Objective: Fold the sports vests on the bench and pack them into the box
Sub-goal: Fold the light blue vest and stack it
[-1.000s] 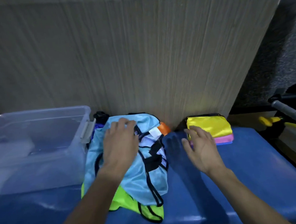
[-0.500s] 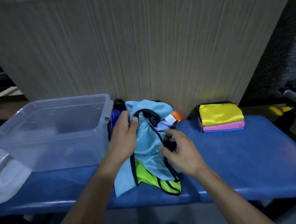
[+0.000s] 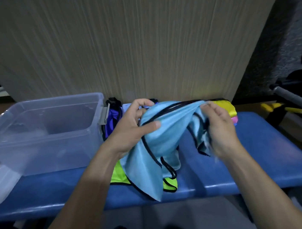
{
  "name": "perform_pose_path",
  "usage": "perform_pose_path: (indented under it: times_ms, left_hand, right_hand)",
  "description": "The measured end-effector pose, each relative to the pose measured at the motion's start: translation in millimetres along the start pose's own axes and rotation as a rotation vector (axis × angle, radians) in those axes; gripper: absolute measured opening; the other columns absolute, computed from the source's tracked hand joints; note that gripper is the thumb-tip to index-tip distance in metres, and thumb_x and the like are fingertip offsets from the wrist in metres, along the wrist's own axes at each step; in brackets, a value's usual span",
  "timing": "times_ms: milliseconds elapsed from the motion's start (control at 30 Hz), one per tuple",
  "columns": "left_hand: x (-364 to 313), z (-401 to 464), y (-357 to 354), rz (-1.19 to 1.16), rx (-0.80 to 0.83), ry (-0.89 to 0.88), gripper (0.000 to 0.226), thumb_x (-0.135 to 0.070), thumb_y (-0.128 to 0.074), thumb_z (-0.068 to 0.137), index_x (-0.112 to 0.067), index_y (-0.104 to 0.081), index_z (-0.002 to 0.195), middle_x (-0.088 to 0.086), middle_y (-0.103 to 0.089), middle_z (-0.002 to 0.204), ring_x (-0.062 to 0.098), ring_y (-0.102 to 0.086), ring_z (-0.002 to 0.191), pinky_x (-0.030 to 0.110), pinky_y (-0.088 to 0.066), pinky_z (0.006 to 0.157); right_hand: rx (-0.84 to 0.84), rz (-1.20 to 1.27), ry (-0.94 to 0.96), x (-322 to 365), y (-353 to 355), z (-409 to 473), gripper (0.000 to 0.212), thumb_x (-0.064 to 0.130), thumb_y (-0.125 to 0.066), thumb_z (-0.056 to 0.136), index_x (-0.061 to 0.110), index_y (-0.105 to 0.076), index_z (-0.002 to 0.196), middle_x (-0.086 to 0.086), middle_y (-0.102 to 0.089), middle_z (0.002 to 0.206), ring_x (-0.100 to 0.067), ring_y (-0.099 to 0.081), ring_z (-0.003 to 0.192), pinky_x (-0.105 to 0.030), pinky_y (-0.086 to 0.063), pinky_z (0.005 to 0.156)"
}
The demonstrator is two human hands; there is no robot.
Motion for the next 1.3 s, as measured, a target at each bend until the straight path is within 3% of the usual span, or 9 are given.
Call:
perform_pose_path:
  times_ms: [100,267,600,667,767,867,1033,1167,1300]
  left_hand:
    - [6.1,4.1,4.0,0.586,-0.034,-0.062,0.04,0.005,-0.069,0.082,-0.023,-0.058,0.108,-0.005,-0.065,0.094,0.003,-0.061,0.082,0.02,-0.046,0.078]
    - [13.9,1.0,27.0,1.087,-0.339,-0.128,0.03,-0.007,-0.074,0.079,-0.02,-0.066,0.105,-0.002,-0.061,0.099,0.024,-0.06,0.093,0.038,-0.047,0.077]
    - [14.9,3.6,9.0,0.094,-0.287,0.159,0.025,-0.021,-0.051,0.107,0.002,-0.06,0.103,0.017,-0.065,0.076,0.022,-0.066,0.06,0.032,-0.059,0.058]
    - [8.8,8.5,0.5,-0.057,-0.294,0.163,0.027,-0.023,-0.05,0.107,0.001,-0.063,0.108,0.019,-0.065,0.092,0.025,-0.065,0.079,0.03,-0.061,0.065]
    - [-4.2,14.2,-24.3,-0.234,-0.175,0.115,0.027,-0.023,-0.051,0.106,-0.002,-0.063,0.117,0.016,-0.063,0.104,0.029,-0.058,0.099,0.034,-0.057,0.083]
    - [-23.2,13.4,-62.3,-0.279,0.072,0.04,0.033,-0.018,-0.048,0.105,0.007,-0.059,0.125,0.019,-0.065,0.114,0.032,-0.061,0.109,0.038,-0.054,0.097]
    - [-22.0,26.9,-66.9,0.069,0.024,-0.194,0.035,-0.01,-0.069,0.09,-0.012,-0.064,0.124,0.003,-0.068,0.126,0.014,-0.062,0.12,0.036,-0.049,0.106]
    - [25.3,37.1,-68.5,0.365,0.217,-0.004,0.079,-0.049,-0.083,0.078,-0.031,-0.047,0.147,-0.017,-0.052,0.147,-0.004,-0.044,0.137,0.028,-0.035,0.117]
    - [51.2,35.9,-79.1,0.591,0.393,0.07,0.031,-0.032,-0.079,0.088,-0.007,-0.07,0.104,0.006,-0.072,0.093,0.007,-0.062,0.081,0.038,-0.052,0.077]
  right_hand:
    - [-0.185,0.192,-0.084,11.5,37.1,8.4,0.018,0.023,-0.055,0.101,0.009,-0.062,0.091,-0.012,-0.063,0.083,-0.021,-0.064,0.074,-0.037,-0.056,0.069]
    - [-0.403,0.279,-0.157,4.0,93.6,16.3,0.019,0.038,-0.064,0.091,0.019,-0.068,0.089,-0.004,-0.07,0.085,-0.021,-0.068,0.082,-0.031,-0.055,0.073]
    - [-0.512,-0.193,-0.345,-34.5,138.1,3.4,0.015,0.011,-0.058,0.094,0.01,-0.059,0.08,-0.003,-0.06,0.063,-0.026,-0.056,0.064,-0.03,-0.045,0.055]
    - [-0.426,-0.555,-0.292,-35.9,139.9,3.0,0.015,0.006,-0.06,0.09,0.006,-0.064,0.105,-0.007,-0.066,0.087,-0.025,-0.057,0.081,-0.027,-0.049,0.062]
    - [-0.064,-0.938,-0.021,-28.7,112.8,0.9,0.08,0.017,-0.081,0.083,0.021,-0.04,0.151,0.0,-0.042,0.151,-0.012,-0.041,0.137,-0.027,-0.038,0.11]
    - [0.337,-0.728,0.197,-15.0,38.8,-14.0,0.099,0.031,-0.088,0.078,0.03,-0.028,0.156,0.011,-0.035,0.159,-0.001,-0.029,0.147,-0.016,-0.027,0.116]
    - [0.017,-0.327,0.224,14.3,29.9,-9.4,0.015,0.005,-0.061,0.089,0.009,-0.071,0.1,-0.004,-0.069,0.084,-0.011,-0.058,0.077,-0.03,-0.047,0.068]
    - [-0.012,-0.056,0.097,24.9,44.6,-5.5,0.017,0.005,-0.061,0.086,0.016,-0.07,0.096,-0.024,-0.066,0.103,-0.037,-0.065,0.092,-0.05,-0.052,0.078]
    - [-0.13,0.341,0.005,33.0,71.2,4.9,0.043,0.019,-0.076,0.076,0.007,-0.065,0.116,-0.018,-0.068,0.113,-0.027,-0.065,0.098,-0.037,-0.054,0.088]
Point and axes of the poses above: each hand's wrist, its own z-axis towards the middle knuckle, its own y-axis out of the back of the hand, x = y × z, the point moved 5 cm from there along z, towards the middle knuckle
